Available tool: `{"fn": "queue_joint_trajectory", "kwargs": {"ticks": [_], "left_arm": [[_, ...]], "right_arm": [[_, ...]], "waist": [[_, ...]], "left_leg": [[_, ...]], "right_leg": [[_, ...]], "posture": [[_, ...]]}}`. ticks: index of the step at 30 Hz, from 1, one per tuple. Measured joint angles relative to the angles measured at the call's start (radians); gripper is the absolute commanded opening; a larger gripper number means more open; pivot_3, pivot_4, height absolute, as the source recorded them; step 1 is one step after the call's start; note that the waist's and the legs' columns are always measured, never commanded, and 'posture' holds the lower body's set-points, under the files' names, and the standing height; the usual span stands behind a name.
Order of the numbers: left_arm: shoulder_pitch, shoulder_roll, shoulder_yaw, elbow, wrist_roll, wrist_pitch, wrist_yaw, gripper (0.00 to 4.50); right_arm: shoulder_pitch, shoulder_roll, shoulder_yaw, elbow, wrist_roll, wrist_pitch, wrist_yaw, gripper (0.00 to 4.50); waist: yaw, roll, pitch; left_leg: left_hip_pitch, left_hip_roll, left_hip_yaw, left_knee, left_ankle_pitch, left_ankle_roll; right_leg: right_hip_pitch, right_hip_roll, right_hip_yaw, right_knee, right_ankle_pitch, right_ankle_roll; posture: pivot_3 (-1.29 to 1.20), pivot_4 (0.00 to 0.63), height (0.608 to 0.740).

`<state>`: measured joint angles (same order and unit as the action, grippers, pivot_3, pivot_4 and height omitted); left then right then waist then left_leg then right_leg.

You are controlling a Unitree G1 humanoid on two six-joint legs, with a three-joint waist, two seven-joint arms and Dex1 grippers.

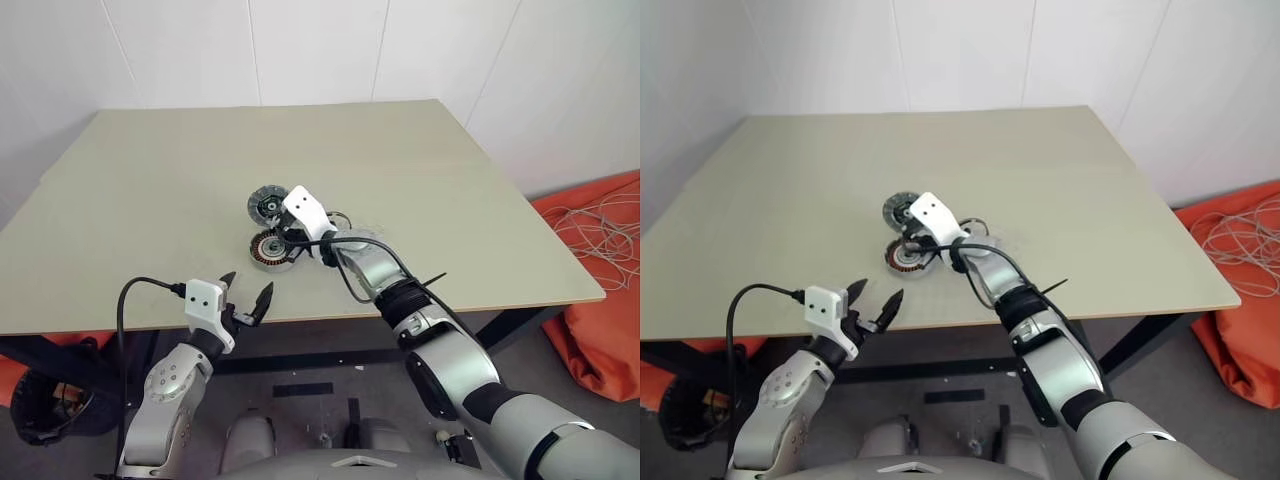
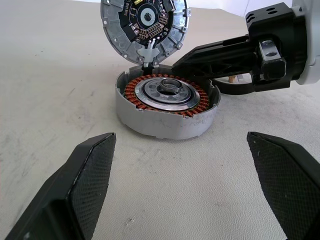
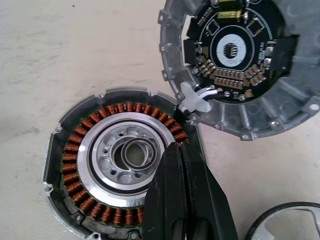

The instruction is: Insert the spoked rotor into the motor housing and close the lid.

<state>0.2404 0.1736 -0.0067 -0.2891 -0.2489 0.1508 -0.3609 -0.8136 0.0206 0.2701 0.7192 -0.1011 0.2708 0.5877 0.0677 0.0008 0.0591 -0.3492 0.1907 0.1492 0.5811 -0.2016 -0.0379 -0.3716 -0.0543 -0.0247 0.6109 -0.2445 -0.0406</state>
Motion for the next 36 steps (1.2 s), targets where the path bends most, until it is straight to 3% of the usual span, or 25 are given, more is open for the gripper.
{"fn": "queue_joint_trajectory", "kwargs": {"ticks": [36], "left_arm": [[0.003,-0.004,0.001,0.009,-0.001,-0.012,0.001,4.50]], "right_arm": [[0.024,0.017,0.028,-0.052,0.004,0.035,0.053,0.01]], "waist": [[0.000,0.000,0.000]], "left_leg": [[0.000,0.000,0.000,0.000,0.000,0.000]], "right_leg": [[0.000,0.000,0.000,0.000,0.000,0.000]], "posture": [[0.00,0.000,0.740]]}}
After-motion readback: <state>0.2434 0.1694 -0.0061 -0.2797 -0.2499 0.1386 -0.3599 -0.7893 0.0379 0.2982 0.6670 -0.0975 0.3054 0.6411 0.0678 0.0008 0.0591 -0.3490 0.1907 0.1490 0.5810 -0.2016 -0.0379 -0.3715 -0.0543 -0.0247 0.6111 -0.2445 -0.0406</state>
